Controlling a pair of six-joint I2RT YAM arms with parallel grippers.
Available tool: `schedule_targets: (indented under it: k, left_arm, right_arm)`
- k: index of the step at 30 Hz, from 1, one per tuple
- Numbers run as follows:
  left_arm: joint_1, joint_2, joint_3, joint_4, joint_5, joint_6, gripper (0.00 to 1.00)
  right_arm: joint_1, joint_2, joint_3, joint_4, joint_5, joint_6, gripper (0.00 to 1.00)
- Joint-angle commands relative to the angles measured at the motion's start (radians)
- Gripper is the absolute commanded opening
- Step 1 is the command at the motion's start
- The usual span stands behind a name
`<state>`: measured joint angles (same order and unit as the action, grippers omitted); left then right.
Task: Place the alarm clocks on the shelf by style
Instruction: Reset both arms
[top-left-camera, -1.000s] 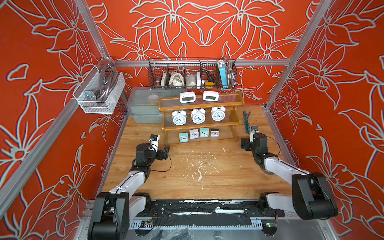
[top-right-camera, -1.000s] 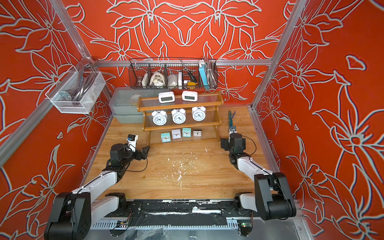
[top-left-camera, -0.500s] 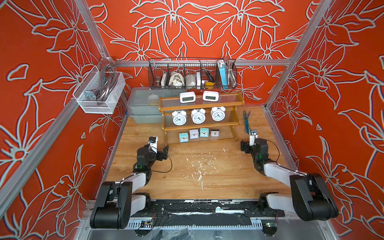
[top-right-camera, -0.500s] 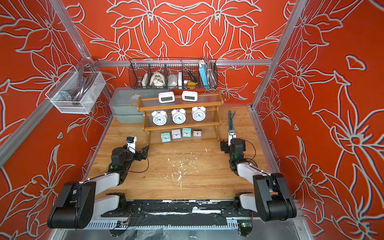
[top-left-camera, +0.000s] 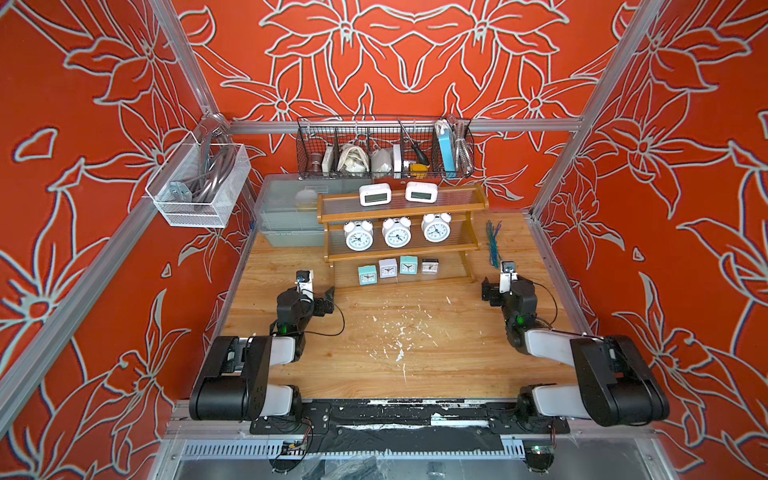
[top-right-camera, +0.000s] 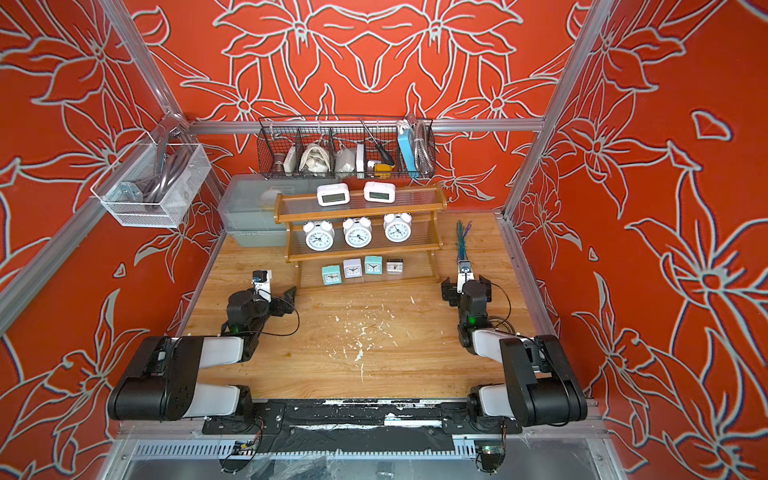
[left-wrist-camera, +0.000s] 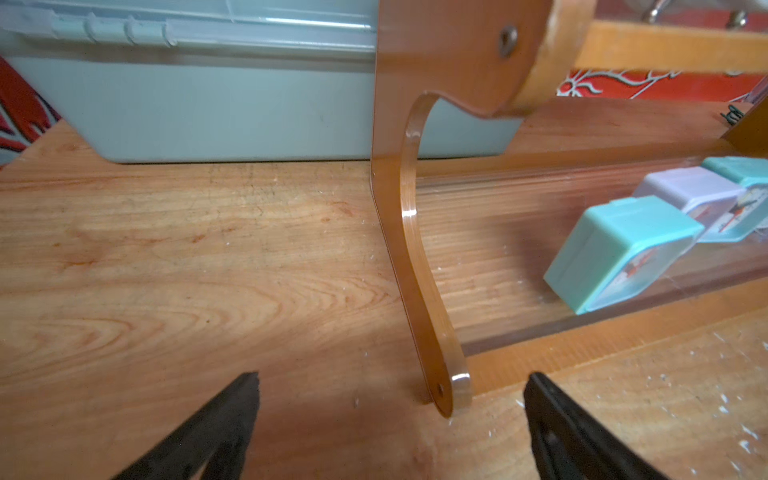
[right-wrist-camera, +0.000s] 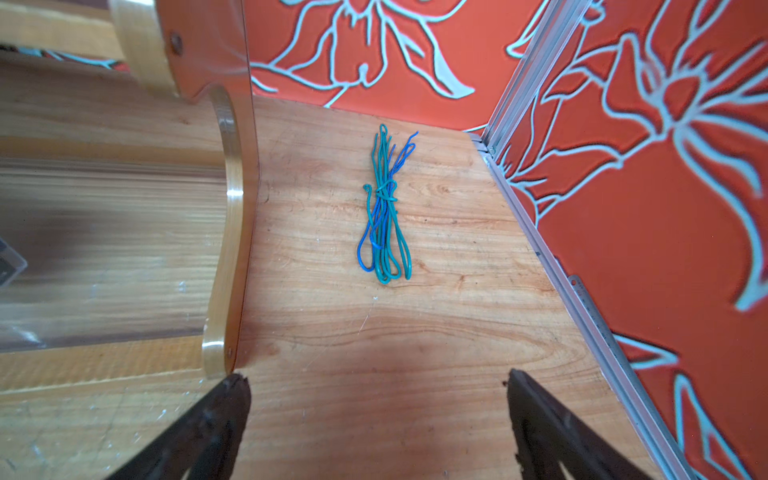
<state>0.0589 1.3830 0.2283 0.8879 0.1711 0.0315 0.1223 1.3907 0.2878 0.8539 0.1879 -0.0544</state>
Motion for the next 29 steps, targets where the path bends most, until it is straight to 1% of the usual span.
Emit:
schedule_targets:
  k: [1, 2, 3, 4, 5, 7, 9, 11, 12, 14, 29]
  left_arm:
    - [0.003, 0.006, 0.019, -0.021, -0.030, -0.016, 0.99]
    - [0.003, 0.007, 0.022, -0.027, -0.035, -0.019, 0.98]
    - [0.003, 0.006, 0.027, -0.037, -0.037, -0.019, 0.99]
    - [0.003, 0.008, 0.031, -0.040, -0.043, -0.022, 0.99]
    - [0.002, 0.008, 0.034, -0.048, -0.048, -0.024, 0.99]
    - [0.003, 0.011, 0.041, -0.054, -0.054, -0.027, 0.99]
    - [0.002, 0.012, 0.045, -0.064, -0.056, -0.028, 0.99]
    - [0.003, 0.014, 0.051, -0.073, -0.059, -0.028, 0.99]
    - [0.002, 0.014, 0.052, -0.073, -0.060, -0.029, 0.99]
    - [0.003, 0.016, 0.052, -0.077, -0.061, -0.029, 0.99]
    - [0.004, 0.014, 0.055, -0.079, -0.061, -0.030, 0.99]
  right_arm:
    - [-0.009, 0.015, -0.011, 0.019, 0.017, 0.004, 1.00]
    - [-0.013, 0.007, -0.007, 0.012, 0.007, 0.004, 1.00]
    - [-0.014, 0.029, -0.016, 0.058, 0.010, 0.002, 1.00]
    - [-0.013, 0.032, -0.015, 0.059, 0.012, 0.005, 1.00]
    - [-0.013, 0.014, -0.006, 0.010, 0.011, 0.006, 1.00]
    - [-0.014, 0.028, -0.009, 0.041, 0.012, 0.006, 0.99]
    - [-0.014, 0.014, 0.002, -0.006, 0.011, 0.012, 1.00]
    - [-0.018, 0.024, -0.004, 0.025, 0.012, 0.007, 1.00]
    - [-0.018, 0.016, -0.001, 0.004, 0.011, 0.009, 1.00]
    - [-0.017, 0.022, -0.004, 0.023, 0.012, 0.008, 1.00]
    - [-0.025, 0.021, 0.011, -0.012, 0.002, 0.017, 1.00]
